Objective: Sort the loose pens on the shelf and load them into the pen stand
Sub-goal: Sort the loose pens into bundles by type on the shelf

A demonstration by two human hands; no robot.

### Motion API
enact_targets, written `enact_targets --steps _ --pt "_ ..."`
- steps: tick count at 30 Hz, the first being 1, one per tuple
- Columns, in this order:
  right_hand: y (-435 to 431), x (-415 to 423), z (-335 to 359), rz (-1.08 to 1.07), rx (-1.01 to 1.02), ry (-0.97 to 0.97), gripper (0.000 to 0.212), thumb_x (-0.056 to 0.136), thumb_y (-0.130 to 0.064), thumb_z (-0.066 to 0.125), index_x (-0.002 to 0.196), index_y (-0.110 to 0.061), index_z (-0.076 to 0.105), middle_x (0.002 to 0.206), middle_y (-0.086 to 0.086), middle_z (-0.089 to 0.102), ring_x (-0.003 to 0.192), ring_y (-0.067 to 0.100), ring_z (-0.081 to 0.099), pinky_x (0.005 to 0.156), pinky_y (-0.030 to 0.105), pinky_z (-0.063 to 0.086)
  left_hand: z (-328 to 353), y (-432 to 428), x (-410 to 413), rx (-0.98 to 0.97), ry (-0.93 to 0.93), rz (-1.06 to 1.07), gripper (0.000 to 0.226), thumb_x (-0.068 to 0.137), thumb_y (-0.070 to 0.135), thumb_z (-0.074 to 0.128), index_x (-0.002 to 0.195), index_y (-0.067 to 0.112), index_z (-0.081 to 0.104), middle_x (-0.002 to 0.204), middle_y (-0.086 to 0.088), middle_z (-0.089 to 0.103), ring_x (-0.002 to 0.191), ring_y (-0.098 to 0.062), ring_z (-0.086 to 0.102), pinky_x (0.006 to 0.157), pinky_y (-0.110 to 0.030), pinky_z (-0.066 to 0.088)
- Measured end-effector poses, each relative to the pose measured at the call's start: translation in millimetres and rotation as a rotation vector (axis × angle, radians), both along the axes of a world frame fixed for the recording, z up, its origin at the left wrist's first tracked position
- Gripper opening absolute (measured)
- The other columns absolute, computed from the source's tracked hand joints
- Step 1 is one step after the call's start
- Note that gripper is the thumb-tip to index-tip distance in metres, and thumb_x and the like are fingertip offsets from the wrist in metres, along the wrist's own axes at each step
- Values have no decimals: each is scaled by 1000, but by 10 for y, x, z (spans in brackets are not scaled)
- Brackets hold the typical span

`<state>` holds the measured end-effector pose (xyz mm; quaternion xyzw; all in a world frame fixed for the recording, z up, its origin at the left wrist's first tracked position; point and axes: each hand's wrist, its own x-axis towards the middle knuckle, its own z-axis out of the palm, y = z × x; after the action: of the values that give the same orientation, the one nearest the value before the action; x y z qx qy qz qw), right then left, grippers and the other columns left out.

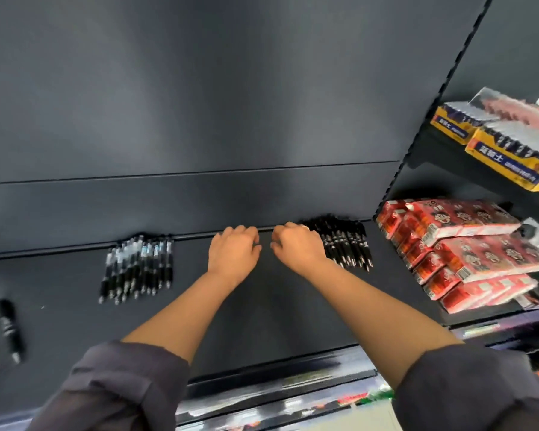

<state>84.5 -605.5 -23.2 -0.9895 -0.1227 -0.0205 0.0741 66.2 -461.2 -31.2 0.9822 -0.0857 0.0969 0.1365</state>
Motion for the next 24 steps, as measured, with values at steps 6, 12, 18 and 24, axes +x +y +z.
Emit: enact_targets --steps 6,12,18,24 --pt "1102 -448 11 111 -13 15 25 92 -32 48 109 -17 59 114 8 61 107 32 57 82 38 43 34 1100 -552 8 17 92 16 91 30 49 100 21 57 106 -1 62 104 -25 53 83 -36 37" --pt "2016 -784 -18 236 -18 34 25 92 -29 46 110 -17 59 114 7 60 106 32 57 81 38 44 18 2006 -1043 42 19 190 18 92 28 46 103 23 58 106 1 63 103 -24 54 79 -34 36" --pt "2775 -909 -84 390 -49 91 25 95 -31 45 112 -17 58 115 6 60 105 30 57 83 38 44 -79 2707 -1413 59 50 335 17 93 28 45 101 21 57 102 0 62 100 -25 54 75 -34 34" --pt "3353 -861 -180 519 -51 147 23 96 -31 44 110 -18 58 113 4 59 105 29 57 81 36 43 -175 3246 -1647 29 144 523 21 93 25 42 106 21 57 105 0 63 103 -25 54 81 -36 40"
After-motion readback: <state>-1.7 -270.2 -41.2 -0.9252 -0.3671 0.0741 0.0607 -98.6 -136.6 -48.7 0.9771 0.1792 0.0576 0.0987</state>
